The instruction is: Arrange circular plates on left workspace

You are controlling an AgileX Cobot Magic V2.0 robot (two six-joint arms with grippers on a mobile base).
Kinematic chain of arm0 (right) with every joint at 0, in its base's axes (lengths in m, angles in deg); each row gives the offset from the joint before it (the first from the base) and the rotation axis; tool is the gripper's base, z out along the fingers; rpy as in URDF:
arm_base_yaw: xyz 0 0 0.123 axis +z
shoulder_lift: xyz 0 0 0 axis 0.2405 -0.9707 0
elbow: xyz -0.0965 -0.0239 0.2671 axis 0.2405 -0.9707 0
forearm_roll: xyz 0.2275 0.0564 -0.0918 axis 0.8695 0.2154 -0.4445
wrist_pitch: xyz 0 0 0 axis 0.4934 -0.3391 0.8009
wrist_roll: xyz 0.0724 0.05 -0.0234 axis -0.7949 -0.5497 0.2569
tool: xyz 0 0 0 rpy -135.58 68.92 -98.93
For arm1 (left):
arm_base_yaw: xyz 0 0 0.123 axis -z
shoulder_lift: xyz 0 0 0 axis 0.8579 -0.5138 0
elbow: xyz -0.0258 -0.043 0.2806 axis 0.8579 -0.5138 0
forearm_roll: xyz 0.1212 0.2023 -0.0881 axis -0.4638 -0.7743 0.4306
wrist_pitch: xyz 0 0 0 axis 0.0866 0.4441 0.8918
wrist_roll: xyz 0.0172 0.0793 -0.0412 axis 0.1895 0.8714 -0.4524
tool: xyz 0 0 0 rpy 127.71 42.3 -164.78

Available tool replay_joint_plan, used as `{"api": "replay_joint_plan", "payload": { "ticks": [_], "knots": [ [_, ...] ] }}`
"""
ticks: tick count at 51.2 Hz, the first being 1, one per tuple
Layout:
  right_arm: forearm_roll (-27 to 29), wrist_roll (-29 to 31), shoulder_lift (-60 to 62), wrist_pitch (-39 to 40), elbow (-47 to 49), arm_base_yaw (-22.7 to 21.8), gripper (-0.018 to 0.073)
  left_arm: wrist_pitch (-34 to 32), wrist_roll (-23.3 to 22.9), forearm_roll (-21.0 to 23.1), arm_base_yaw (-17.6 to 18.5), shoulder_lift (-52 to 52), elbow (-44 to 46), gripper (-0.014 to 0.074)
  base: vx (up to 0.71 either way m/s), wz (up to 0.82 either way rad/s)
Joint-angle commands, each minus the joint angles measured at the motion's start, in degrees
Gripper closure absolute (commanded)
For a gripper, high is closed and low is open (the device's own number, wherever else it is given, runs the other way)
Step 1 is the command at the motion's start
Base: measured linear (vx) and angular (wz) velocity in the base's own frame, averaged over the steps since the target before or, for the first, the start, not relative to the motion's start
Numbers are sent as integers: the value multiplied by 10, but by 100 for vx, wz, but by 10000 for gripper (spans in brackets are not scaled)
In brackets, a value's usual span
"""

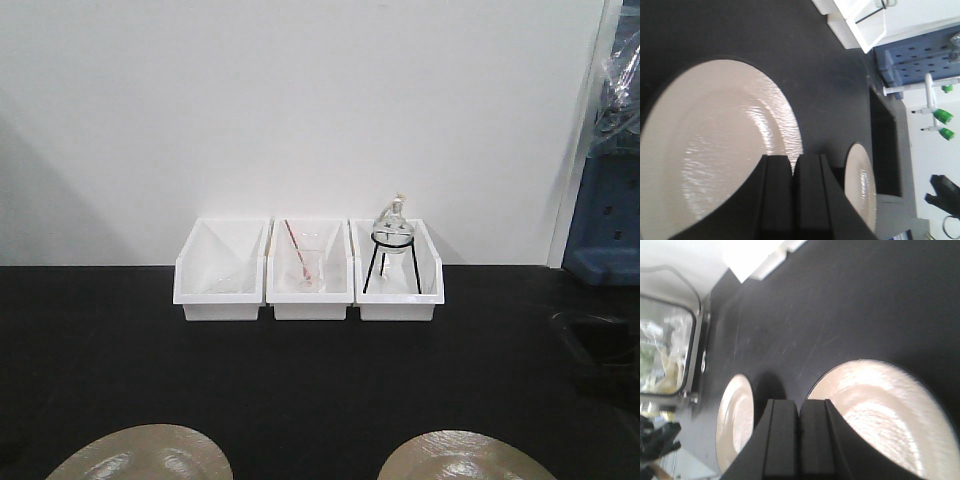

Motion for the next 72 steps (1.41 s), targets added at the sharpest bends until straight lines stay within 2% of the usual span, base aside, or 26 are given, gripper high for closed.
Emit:
{"api": "replay_joint_plan", "payload": {
  "ticks": [1, 4, 9, 13, 16, 18, 27, 38, 44, 48, 55, 63, 67, 72],
  "knots": [
    [43, 7, 24, -32, 16, -14, 564, 28, -6, 13, -6, 17, 10, 596, 0, 0],
    [42, 7, 24, -33, 16, -14, 564, 26, -3, -19, -6, 17, 10, 595, 0, 0],
    [40, 7, 24, -34, 16, -12, 564, 3, 5, -98, -6, 17, 10, 592, 0, 0],
    [39, 7, 24, -35, 16, -12, 564, -40, -22, -161, -6, 17, 10, 577, 0, 0],
    [39, 7, 24, -36, 16, -12, 564, -59, -50, -184, -6, 17, 10, 557, 0, 0],
    [39, 7, 24, -36, 16, -12, 564, -65, -62, -187, -6, 17, 10, 536, 0, 0],
    [39, 7, 24, -36, 16, -12, 564, -68, -59, -181, -5, 15, 10, 381, 0, 0],
    [39, 9, 24, -24, 16, -12, 564, -84, -45, -172, 7, 10, 10, 107, 0, 0],
    [39, 9, 24, -15, 16, -12, 564, -71, -35, -143, 22, -25, 10, 41, 0, 0],
    [39, 9, 24, -15, 16, -12, 564, -66, -13, -132, 36, -50, 10, 42, 0, 0],
    [39, 9, 24, -13, 16, -12, 564, -81, -12, -129, 58, -82, 12, 56, 0, 0],
    [39, 9, 24, -13, 16, -12, 564, -92, 11, -119, 81, -100, 12, 106, 0, 0],
    [39, 9, 24, -11, 16, -12, 564, -91, 14, -101, 90, -104, 12, 181, 0, 0],
    [39, 9, 24, -10, 16, -12, 564, -92, 15, -78, 97, -105, 12, 342, 0, 0]
  ]
}}
